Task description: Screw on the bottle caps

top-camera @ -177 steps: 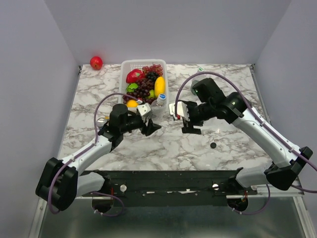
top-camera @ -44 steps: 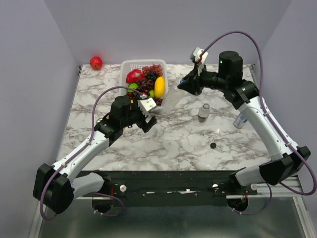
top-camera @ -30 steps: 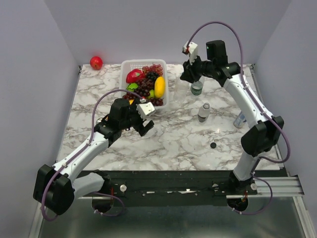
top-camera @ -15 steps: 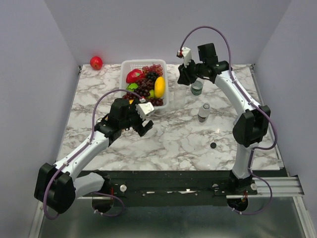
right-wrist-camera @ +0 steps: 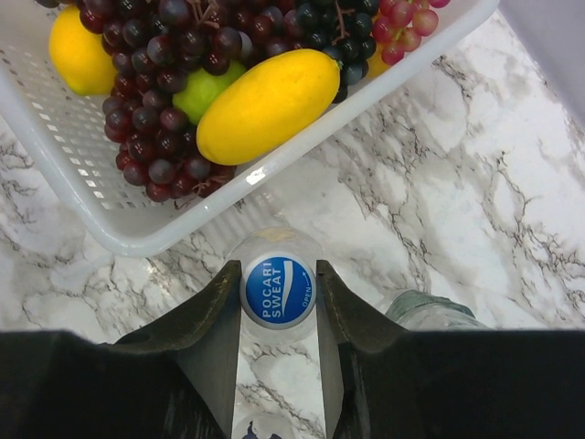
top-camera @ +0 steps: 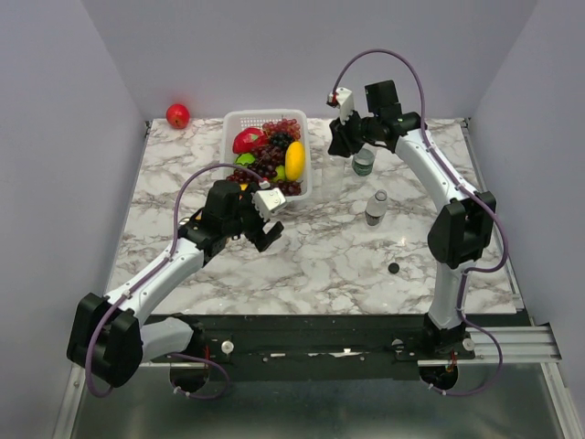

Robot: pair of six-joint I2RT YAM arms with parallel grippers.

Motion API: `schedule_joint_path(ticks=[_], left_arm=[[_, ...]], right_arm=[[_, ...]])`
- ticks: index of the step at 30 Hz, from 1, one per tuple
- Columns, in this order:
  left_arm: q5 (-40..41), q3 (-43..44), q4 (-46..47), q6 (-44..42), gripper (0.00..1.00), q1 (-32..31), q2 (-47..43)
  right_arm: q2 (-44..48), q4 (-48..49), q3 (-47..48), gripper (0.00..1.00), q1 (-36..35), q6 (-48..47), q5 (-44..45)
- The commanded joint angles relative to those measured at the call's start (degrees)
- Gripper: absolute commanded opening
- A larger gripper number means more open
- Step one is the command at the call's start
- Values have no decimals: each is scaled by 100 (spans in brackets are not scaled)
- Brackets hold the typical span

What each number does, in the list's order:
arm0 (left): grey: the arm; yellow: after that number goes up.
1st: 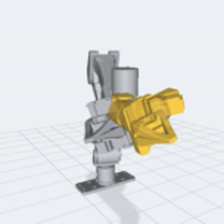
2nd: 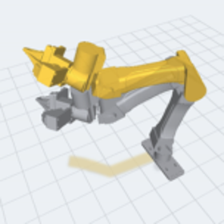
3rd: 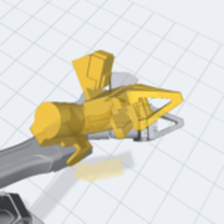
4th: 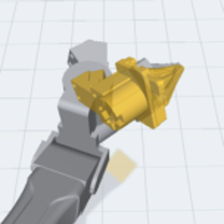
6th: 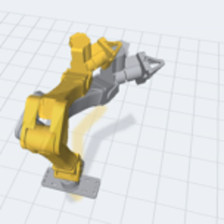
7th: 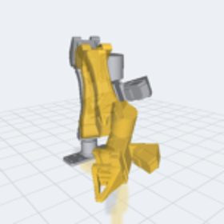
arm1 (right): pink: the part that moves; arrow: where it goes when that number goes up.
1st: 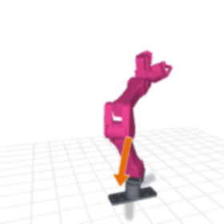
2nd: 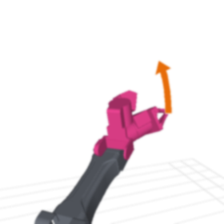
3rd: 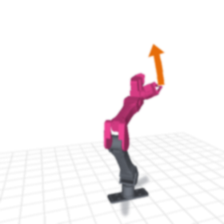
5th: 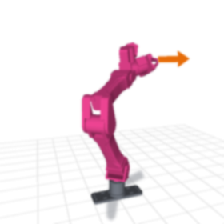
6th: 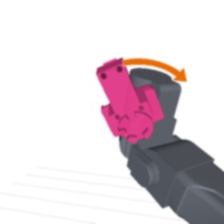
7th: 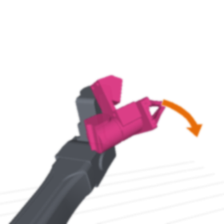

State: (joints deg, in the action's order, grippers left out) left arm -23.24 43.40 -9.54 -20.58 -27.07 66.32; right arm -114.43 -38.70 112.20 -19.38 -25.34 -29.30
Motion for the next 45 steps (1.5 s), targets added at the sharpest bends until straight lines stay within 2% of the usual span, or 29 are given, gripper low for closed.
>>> schedule_joint_path(ticks=[1, 3, 9, 25, 45], left_arm=[[-216, 178, 40, -60, 99, 26, 47], [-216, 143, 66, -95, 99, 26, 47], [-286, 64, 75, -87, 99, 26, -23], [-382, -15, 181, -78, 99, 35, -76], [-339, -16, 66, -122, 99, 61, -190]], right_arm=[[0, 38, -40, 36, 39, 64, -76], [52, 73, -76, 45, 39, 56, -41], [158, 205, -225, 52, 39, 38, 30], [272, 222, -278, 54, 39, 56, -76], [325, 187, 109, 58, 22, 196, -567]])
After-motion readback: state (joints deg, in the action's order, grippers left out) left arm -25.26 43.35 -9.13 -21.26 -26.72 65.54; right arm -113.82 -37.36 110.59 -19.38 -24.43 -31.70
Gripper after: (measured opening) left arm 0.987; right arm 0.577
